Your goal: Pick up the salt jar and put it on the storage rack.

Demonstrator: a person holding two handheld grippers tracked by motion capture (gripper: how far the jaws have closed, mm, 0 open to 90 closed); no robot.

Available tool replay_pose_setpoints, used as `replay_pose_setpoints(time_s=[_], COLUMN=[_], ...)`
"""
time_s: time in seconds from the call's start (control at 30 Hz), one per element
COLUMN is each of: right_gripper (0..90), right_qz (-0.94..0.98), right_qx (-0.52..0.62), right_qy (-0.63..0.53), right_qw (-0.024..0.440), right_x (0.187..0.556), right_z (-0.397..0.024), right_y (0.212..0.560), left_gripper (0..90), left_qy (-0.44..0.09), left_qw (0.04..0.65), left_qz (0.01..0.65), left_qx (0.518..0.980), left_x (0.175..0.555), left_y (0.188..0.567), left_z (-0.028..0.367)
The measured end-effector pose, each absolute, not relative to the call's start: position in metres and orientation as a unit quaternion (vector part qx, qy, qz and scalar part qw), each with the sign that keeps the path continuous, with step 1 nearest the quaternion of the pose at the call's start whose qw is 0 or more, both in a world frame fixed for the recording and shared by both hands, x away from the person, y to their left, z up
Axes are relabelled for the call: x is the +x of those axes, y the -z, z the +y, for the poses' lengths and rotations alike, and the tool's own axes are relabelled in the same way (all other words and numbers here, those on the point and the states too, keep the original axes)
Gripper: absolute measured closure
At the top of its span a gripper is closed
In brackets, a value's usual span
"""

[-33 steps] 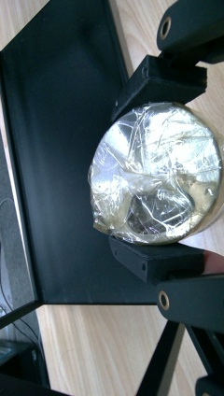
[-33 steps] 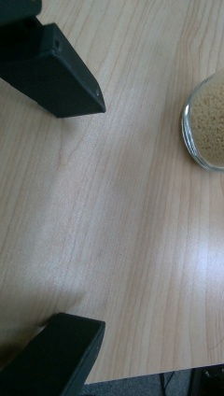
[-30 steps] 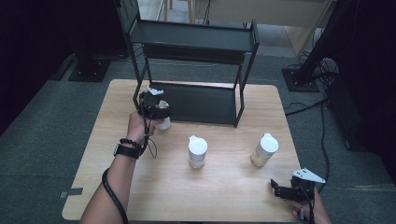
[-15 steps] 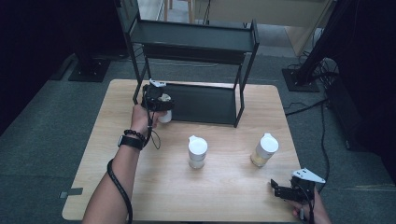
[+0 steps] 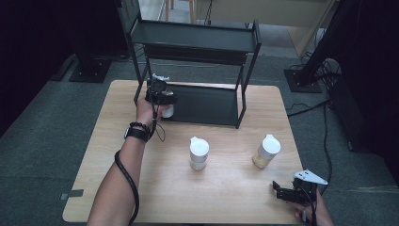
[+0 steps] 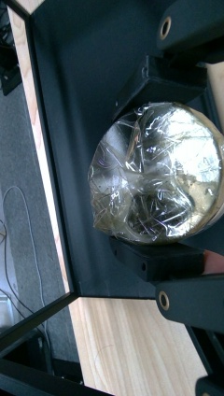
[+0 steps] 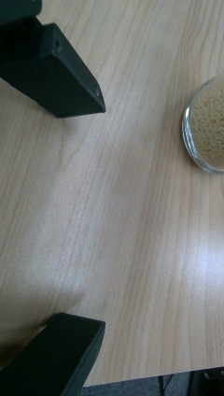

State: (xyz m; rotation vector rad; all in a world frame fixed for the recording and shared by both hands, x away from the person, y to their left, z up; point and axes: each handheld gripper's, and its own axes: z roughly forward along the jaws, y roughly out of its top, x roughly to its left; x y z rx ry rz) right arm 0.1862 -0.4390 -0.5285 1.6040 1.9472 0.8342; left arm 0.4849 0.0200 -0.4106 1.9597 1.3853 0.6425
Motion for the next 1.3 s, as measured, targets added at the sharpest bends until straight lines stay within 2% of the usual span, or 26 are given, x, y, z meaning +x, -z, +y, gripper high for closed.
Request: replay_pose_setpoints(time_s=[0.4, 0.93, 1.23, 1.27, 1.3], right_gripper=[0.0, 0.0, 0.0, 0.0, 0.0], right_qz=[0.713, 0.715, 0.715, 0.715, 0.715], right_qx=[0.585, 0.582, 0.581, 0.581, 0.581], right_qy=[-0.305, -0.306, -0.306, -0.306, -0.306], right_qw=[0.239, 0.239, 0.239, 0.239, 0.239], right_x=[0.186, 0.186, 0.186, 0.186, 0.186], right_z=[-0.439, -0.438, -0.438, -0.438, -0.438], right_y=[0.528, 0.529, 0.529, 0.529, 0.529], left_gripper=[35.2, 34.5, 21.5, 18.4, 11.5], left_qy=[-0.250, -0.255, -0.230, -0.228, -0.228], left_qw=[0.320, 0.320, 0.332, 0.332, 0.331], left_qz=[0.532, 0.540, 0.544, 0.544, 0.543], left_qx=[0.743, 0.736, 0.735, 0.736, 0.737], left_x=[0.497, 0.495, 0.486, 0.484, 0.482], left_y=[0.416, 0.428, 0.438, 0.438, 0.440], left_z=[0.019, 0.023, 0.031, 0.032, 0.032])
